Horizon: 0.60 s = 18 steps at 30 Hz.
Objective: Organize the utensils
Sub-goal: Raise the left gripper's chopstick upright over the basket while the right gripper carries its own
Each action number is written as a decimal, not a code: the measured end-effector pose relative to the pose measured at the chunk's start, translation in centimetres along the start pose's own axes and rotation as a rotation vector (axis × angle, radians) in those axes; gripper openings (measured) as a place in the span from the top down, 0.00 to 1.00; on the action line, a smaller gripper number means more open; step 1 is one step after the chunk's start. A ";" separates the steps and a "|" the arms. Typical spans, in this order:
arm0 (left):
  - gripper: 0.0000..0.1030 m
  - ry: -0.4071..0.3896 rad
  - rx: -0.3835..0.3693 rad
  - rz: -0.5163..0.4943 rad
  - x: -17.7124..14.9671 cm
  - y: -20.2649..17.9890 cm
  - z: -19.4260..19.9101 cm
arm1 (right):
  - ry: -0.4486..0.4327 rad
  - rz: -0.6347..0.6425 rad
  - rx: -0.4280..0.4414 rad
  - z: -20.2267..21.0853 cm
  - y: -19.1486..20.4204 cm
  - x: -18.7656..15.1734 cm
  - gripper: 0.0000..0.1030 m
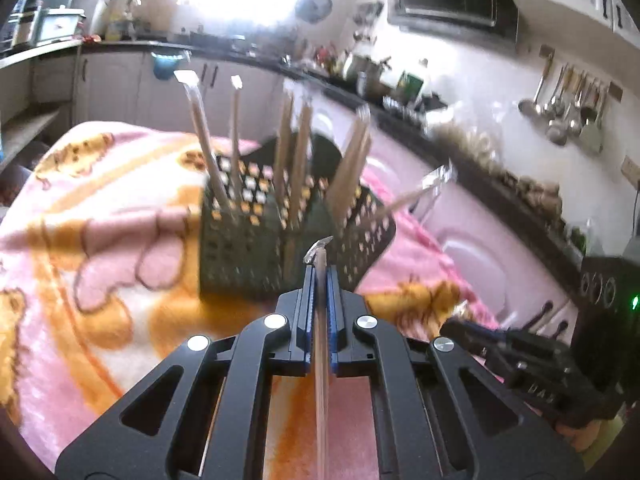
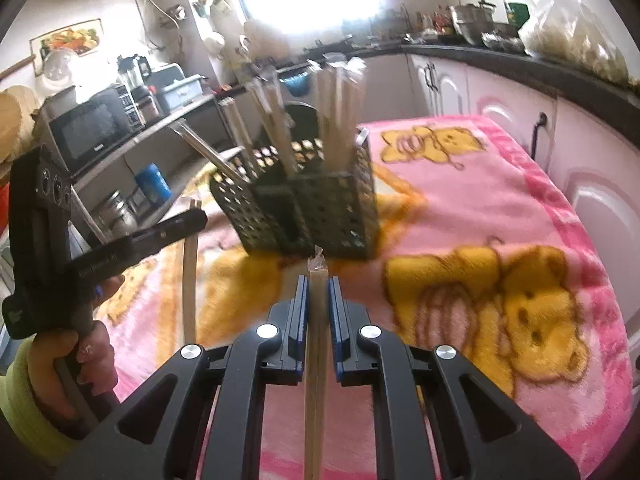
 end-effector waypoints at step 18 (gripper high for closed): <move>0.99 -0.126 -0.034 -0.028 6.6 -0.1 4.2 | -0.248 0.047 -0.001 2.3 2.7 9.2 0.90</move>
Point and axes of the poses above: each gripper's, at about its wrist camera, not at the fingertips, and z roughly against the way its jaws point, y to its left, x to its top, the point moved 5 cm from there along -z, roughly the way its jaws point, and after that the axes turned 13 degrees about z, right-handed, at the moved point
